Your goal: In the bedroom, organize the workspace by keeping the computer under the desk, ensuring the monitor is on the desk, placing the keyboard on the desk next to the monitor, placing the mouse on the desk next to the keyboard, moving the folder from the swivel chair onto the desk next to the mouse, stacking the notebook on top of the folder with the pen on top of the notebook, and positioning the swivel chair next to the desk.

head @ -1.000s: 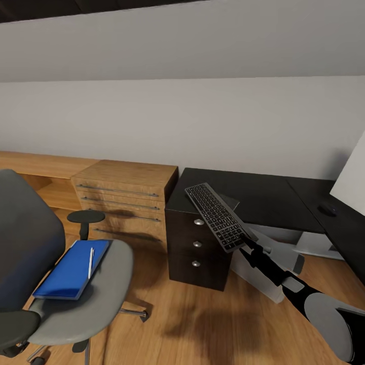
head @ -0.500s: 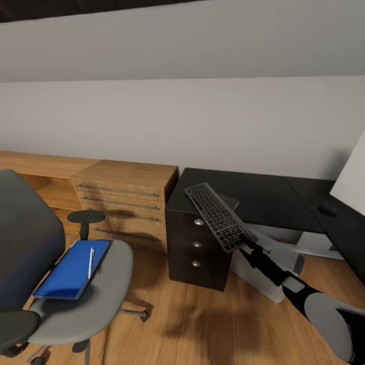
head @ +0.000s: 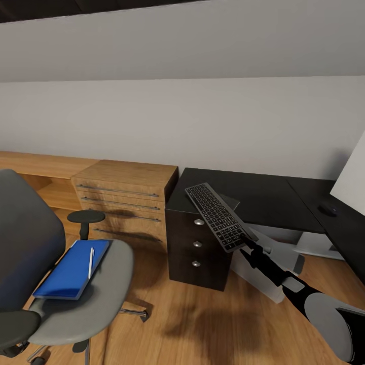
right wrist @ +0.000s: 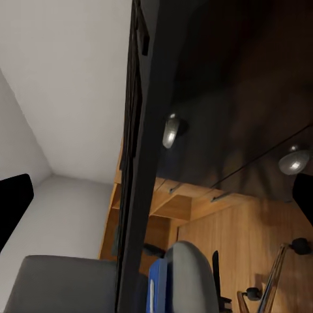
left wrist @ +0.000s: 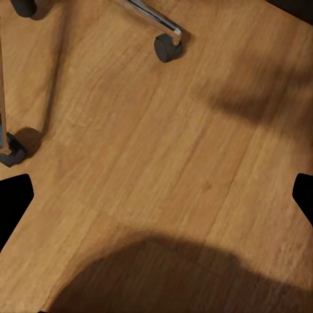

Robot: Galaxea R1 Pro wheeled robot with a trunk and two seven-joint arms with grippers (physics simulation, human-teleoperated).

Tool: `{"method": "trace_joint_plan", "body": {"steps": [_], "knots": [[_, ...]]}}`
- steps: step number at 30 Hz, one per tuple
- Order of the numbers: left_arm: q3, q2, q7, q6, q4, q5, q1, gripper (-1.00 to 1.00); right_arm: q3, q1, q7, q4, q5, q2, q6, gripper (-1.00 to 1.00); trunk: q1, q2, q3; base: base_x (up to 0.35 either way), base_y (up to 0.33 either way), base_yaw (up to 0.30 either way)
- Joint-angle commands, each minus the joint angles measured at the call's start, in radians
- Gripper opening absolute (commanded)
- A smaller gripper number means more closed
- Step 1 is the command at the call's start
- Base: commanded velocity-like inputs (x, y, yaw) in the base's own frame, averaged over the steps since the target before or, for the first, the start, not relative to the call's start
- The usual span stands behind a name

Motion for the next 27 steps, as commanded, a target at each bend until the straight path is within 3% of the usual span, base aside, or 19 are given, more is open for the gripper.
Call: {"method": "trace_joint_plan", "body": {"steps": [1, 27], "knots": [[-0.008, 0.001, 0.008, -0.004, 0.0, 0.004, -0.001, 1.0, -0.008, -0.001, 0.003, 0.002, 0.002, 0.0, 0.009, 1.0, 0.0, 0.0, -0.001, 0.0, 0.05, 0.0], [-0.008, 0.0, 0.008, -0.004, 0.0, 0.004, -0.001, 1.0, -0.008, -0.001, 0.0, -0.001, 0.003, -0.001, 0.009, 1.0, 0.0, 0.0, -0.001, 0.0, 0.01, 0.0]]}}
